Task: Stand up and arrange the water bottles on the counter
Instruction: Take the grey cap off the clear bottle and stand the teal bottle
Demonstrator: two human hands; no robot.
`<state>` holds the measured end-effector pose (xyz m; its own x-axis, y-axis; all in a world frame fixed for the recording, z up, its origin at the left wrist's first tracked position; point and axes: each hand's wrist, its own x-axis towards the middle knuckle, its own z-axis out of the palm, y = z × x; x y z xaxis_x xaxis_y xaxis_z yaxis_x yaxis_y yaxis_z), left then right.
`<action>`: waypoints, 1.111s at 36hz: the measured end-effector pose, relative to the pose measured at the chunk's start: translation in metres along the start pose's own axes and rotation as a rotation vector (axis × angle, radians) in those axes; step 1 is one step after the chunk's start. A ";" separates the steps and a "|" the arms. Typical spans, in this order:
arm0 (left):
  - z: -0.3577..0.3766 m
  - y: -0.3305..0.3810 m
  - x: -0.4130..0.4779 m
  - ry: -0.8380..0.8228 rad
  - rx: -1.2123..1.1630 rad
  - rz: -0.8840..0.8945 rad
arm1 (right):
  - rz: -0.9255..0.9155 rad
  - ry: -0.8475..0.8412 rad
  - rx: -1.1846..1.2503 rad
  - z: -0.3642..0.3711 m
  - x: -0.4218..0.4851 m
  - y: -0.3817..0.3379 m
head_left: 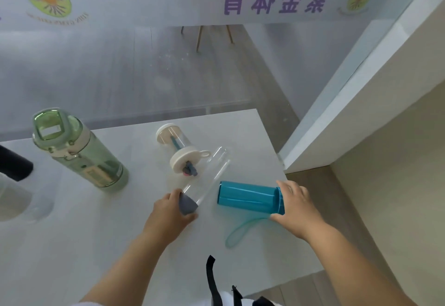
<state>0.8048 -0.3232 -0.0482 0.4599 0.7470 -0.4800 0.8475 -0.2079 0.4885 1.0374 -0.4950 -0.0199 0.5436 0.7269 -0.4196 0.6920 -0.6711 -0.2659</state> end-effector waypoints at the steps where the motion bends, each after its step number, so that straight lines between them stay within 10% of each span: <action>1: 0.000 0.000 0.000 0.009 -0.001 -0.004 | -0.006 -0.017 0.003 0.001 0.002 0.002; 24: -0.059 0.059 -0.024 0.493 -0.382 0.278 | -0.074 0.136 0.435 -0.030 0.017 0.006; 40: -0.069 0.076 -0.026 0.312 -0.214 0.620 | -0.346 0.369 0.087 -0.076 0.029 -0.026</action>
<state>0.8389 -0.3153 0.0516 0.7148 0.6839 0.1459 0.3706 -0.5474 0.7503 1.0711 -0.4451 0.0404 0.4321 0.9012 0.0354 0.8276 -0.3806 -0.4125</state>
